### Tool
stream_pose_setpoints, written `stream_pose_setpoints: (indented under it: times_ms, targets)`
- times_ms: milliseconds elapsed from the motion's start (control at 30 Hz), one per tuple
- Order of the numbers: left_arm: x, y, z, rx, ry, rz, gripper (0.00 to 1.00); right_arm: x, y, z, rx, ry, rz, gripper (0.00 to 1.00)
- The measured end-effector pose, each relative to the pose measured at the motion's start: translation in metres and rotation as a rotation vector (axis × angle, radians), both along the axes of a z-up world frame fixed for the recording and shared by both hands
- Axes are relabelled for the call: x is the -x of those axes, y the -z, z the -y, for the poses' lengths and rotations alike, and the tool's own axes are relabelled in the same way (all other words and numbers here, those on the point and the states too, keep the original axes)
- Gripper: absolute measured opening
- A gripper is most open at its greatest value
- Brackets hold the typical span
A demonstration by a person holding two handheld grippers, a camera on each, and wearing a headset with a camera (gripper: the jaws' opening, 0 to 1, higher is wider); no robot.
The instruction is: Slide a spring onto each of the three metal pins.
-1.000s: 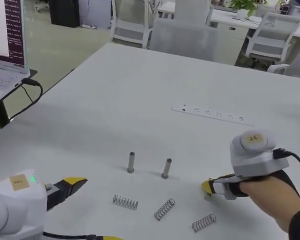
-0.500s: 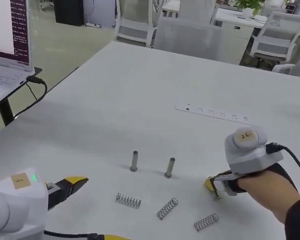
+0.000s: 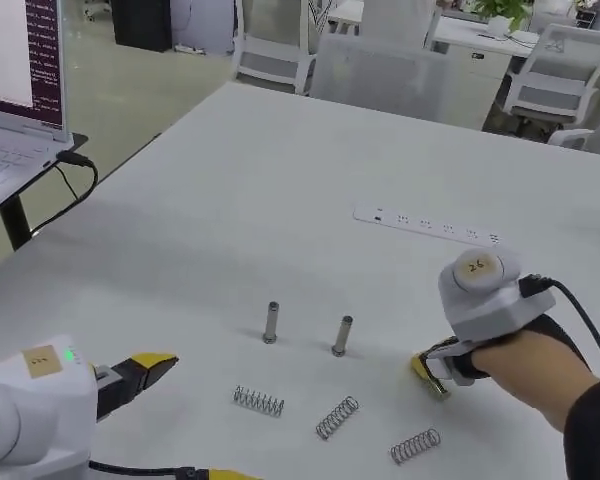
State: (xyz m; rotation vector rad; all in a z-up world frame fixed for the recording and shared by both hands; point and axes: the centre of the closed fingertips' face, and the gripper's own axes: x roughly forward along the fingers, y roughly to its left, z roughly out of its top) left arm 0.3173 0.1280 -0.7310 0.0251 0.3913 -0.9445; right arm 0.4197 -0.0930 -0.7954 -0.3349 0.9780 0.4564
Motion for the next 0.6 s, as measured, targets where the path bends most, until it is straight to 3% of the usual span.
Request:
stream_pose_setpoints:
  times_ms: [267, 500, 600]
  targets:
    - [0.0012, 0.0007, 0.0018, -0.002, 0.006, -0.004, 0.91, 0.0000, 0.0013, 0.0013, -0.010, 0.004, -0.025, 0.07]
    - [0.0009, -0.0006, 0.0018, -0.002, 0.009, -0.001, 0.91, 0.0005, 0.0012, 0.0000, 0.020, -0.029, -0.012, 0.06]
    - [0.0010, -0.0015, 0.0018, 0.001, 0.008, 0.001, 0.91, 0.0012, -0.0003, -0.0023, -0.002, -0.021, -0.013, 0.06]
